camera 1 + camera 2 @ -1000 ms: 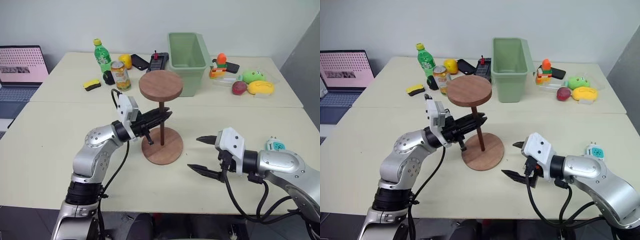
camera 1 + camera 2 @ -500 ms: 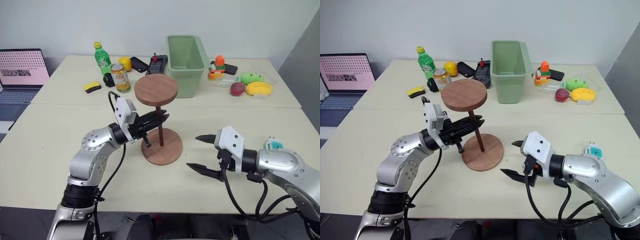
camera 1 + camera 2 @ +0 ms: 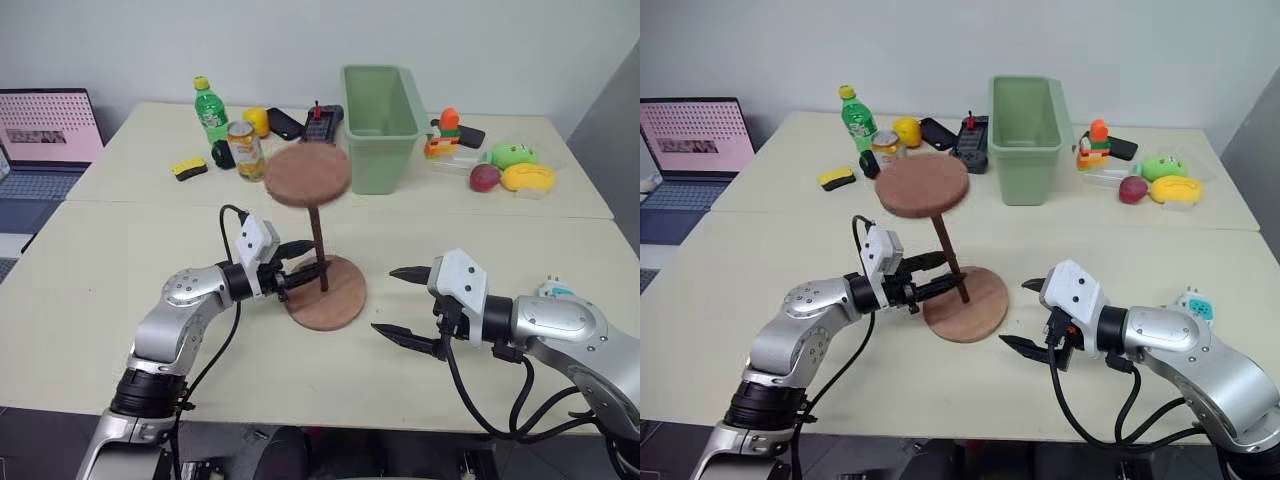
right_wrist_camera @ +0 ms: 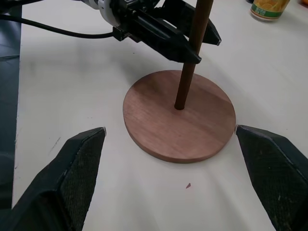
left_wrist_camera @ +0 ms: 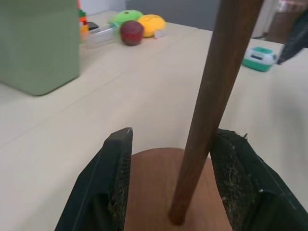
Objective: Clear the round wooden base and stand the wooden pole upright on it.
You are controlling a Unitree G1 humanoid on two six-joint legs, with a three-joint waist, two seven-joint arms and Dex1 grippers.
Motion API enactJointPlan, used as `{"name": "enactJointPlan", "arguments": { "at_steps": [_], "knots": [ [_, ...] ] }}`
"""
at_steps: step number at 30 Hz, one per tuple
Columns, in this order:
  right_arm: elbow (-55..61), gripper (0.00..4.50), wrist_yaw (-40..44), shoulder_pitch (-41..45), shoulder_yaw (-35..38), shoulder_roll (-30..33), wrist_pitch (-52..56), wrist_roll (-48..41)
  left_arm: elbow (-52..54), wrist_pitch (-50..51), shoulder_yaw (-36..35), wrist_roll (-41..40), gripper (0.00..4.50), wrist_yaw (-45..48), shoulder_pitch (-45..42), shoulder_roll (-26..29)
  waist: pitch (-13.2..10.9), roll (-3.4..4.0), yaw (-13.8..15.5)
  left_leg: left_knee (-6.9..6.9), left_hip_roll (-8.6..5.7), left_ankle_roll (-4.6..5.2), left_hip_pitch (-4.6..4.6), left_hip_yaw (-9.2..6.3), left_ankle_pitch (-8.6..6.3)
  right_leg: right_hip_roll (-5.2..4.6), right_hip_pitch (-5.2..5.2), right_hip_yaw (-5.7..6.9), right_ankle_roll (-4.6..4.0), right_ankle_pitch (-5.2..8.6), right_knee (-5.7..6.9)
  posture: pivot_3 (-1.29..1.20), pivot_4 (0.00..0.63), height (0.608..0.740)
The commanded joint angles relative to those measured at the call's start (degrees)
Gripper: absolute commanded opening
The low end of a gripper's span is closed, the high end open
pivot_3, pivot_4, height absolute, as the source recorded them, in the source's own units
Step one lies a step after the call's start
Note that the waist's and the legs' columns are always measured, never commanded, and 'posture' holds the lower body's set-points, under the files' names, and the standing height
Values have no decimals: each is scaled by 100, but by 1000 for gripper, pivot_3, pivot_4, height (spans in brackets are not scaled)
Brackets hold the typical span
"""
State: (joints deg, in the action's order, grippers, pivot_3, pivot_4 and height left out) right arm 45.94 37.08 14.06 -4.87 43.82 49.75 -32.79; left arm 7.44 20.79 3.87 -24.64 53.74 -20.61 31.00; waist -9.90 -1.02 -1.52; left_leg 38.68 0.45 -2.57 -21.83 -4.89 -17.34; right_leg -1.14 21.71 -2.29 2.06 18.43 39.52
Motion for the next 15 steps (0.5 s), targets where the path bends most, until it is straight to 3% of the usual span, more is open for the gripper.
{"name": "enactJointPlan", "arguments": {
  "at_steps": [1,10,15],
  "knots": [
    [68,4500,-17,37,13,-13,-56,-3,309,2,17,-12,2400,225,56,198,0,0,-2,0,0,0,0,0,0,0,0,0,0,0,0,0,150,740],
    [-125,4500,164,-44,12,137,-281,136,378,101,-155,76,2400,913,209,1274,-5,5,-11,-3,3,2,1,-1,-1,2,2,2,0,0,2,0,150,740],
    [-410,4500,620,-108,230,532,-652,277,399,78,-375,303,2400,1026,507,2002,-9,5,-12,-6,2,3,1,4,-1,3,3,2,0,0,-3,0,150,740]
  ]
}}
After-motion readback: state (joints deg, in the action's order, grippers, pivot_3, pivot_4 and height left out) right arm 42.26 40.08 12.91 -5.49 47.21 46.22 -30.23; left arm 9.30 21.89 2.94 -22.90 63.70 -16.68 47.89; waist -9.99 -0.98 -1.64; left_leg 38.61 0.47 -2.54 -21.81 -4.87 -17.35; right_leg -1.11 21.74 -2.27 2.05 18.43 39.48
